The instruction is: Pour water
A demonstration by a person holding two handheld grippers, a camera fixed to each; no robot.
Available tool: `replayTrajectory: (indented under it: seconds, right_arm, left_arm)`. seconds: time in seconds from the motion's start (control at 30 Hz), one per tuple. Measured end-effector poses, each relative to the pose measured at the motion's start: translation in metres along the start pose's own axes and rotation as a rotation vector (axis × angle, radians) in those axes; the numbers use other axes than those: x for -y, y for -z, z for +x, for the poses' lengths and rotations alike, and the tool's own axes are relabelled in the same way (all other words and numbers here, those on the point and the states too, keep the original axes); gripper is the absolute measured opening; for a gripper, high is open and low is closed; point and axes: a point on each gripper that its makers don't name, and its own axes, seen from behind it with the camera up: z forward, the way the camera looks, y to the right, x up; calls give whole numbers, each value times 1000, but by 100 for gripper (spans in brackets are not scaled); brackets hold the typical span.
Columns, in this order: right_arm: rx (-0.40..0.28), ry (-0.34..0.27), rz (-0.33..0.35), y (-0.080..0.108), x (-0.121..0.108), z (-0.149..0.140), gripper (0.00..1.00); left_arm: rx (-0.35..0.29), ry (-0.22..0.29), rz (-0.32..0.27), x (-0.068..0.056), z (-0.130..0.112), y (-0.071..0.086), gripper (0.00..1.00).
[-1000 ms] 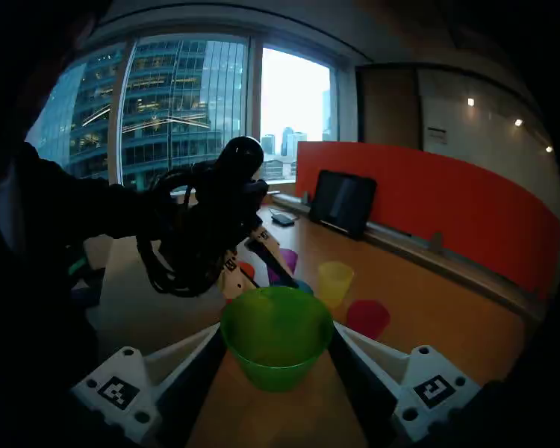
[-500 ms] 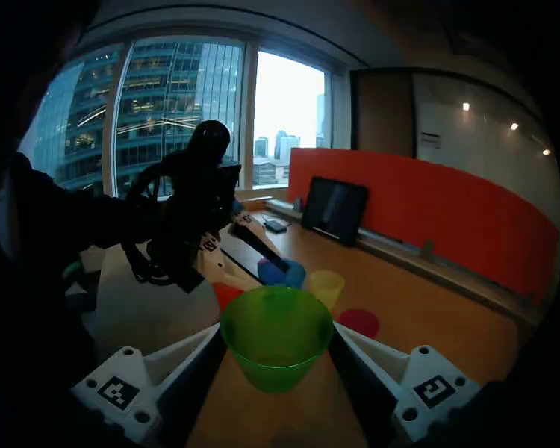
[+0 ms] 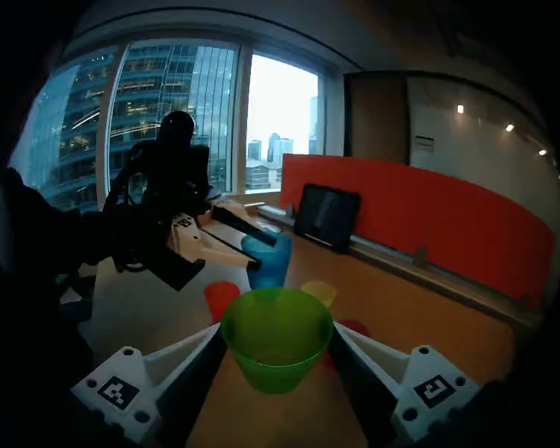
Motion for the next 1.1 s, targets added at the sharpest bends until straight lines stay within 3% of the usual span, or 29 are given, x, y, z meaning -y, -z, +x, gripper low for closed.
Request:
replayTrajectory:
  seconds: [0.63, 1.1]
  right_arm:
    - [-2, -1, -18, -9, -5, 15, 93]
    - [-18, 16, -16, -14, -3, 24, 93]
  left_arm:
    - [-177, 4, 49, 19, 69, 56, 87]
    - [-207, -7, 58, 19, 83, 75, 87]
